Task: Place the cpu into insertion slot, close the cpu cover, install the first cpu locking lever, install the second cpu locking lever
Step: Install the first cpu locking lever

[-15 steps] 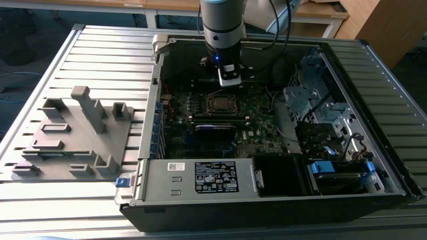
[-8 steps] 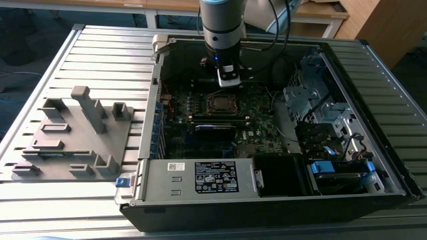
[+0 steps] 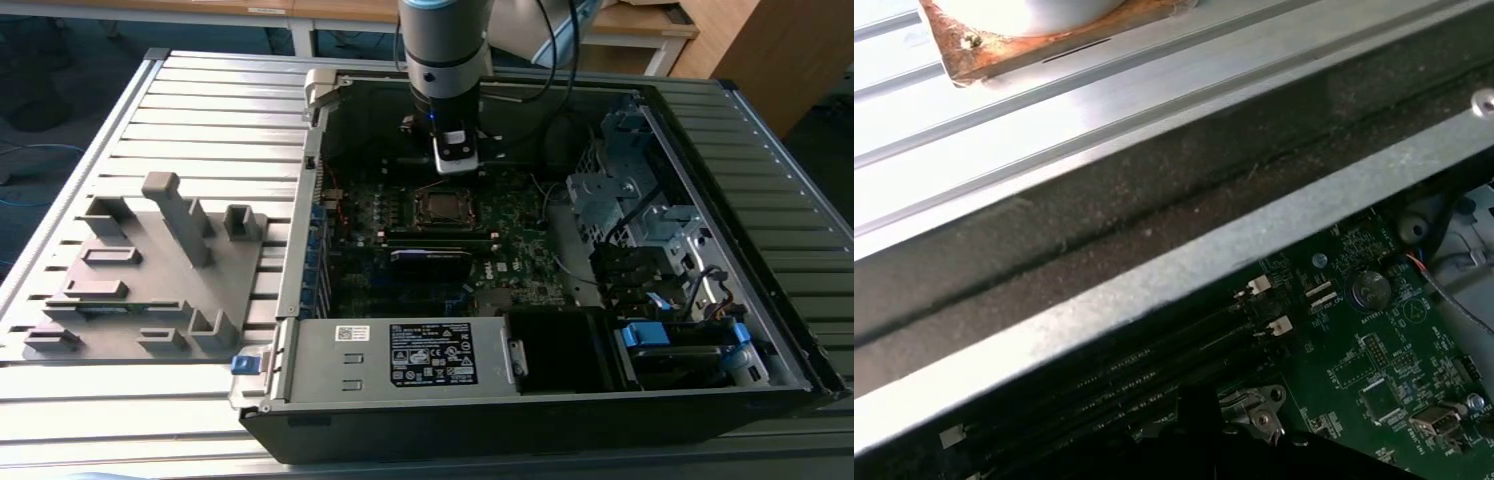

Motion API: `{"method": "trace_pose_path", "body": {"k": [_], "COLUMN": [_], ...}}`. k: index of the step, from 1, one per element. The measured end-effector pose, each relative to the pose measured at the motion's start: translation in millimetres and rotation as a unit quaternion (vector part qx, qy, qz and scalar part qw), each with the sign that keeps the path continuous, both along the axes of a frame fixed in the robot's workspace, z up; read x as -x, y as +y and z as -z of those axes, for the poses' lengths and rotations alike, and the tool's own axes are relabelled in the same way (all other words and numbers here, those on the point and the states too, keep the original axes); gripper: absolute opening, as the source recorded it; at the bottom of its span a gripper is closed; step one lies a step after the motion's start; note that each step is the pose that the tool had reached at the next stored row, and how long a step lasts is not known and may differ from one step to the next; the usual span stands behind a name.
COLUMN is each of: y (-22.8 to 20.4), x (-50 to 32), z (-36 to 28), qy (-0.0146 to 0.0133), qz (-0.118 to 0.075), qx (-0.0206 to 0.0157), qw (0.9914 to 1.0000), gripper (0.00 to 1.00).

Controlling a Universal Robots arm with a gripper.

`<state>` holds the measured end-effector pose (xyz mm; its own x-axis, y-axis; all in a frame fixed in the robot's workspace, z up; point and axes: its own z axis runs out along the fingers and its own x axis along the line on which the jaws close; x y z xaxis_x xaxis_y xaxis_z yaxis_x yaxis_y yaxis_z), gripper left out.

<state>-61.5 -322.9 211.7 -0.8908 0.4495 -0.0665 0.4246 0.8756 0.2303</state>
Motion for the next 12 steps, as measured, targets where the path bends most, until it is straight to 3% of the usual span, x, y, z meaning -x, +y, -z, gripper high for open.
{"method": "trace_pose_path", "body": {"k": [12], "y": [2.4], "x": [0.0], "z": [2.2], "qy": [0.0001], "qz": [0.017], "qx": [0.0001], "qw": [0.99985], "gripper": [0.11]}}
